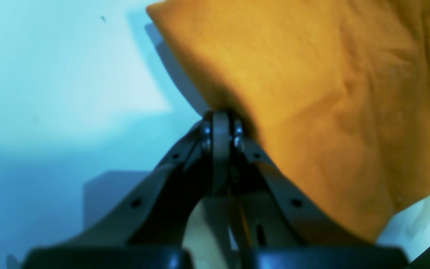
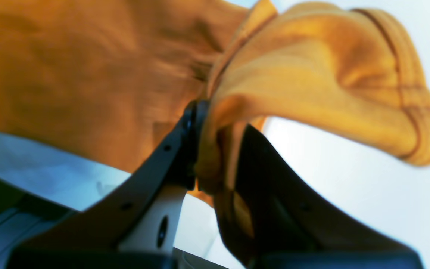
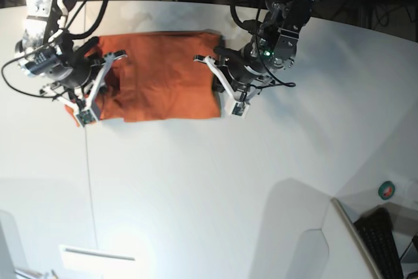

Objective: Layout the t-shirt on the table in an organized manner, then fold the t-shirt properly
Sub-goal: 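Fold the right gripper's strip end over onto the folded half, then press and smooth the folded bundle with the right gripper, left arm withdrawn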

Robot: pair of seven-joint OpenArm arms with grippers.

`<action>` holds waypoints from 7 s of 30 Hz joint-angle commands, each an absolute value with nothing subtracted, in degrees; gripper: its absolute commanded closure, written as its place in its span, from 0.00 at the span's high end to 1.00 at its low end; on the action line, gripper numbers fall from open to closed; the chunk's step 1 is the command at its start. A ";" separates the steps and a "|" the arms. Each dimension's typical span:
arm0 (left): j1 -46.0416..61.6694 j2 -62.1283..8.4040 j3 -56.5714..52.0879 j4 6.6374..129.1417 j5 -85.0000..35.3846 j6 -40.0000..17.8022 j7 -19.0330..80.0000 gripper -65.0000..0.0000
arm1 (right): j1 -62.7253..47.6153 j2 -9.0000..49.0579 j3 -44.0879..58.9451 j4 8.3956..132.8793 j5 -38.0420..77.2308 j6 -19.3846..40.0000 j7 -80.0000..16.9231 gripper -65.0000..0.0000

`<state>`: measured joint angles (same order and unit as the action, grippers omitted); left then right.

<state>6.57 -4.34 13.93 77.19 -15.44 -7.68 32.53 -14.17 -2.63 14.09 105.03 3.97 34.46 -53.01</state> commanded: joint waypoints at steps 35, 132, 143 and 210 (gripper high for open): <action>6.02 -4.62 13.93 78.11 -15.87 -8.04 31.69 0.00 | -14.29 -4.35 -8.57 108.09 4.26 22.99 -52.09 0.00; 27.91 -17.19 -43.03 83.38 -40.75 -22.64 31.96 0.00 | -7.08 3.82 -43.65 99.21 3.74 -14.46 -47.78 0.59; 28.00 -17.19 -43.03 83.38 -40.75 -22.64 31.96 0.00 | -5.58 3.03 -43.30 90.51 3.74 -14.55 -45.23 0.48; 27.47 -16.57 -39.25 83.56 -40.75 -22.64 31.96 0.00 | -12.18 5.05 -47.08 103.43 3.82 -14.37 -47.34 0.34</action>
<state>27.18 -15.57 -38.76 82.54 -39.99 -22.55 32.99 -12.40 5.08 -47.24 102.26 4.16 -14.17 -48.05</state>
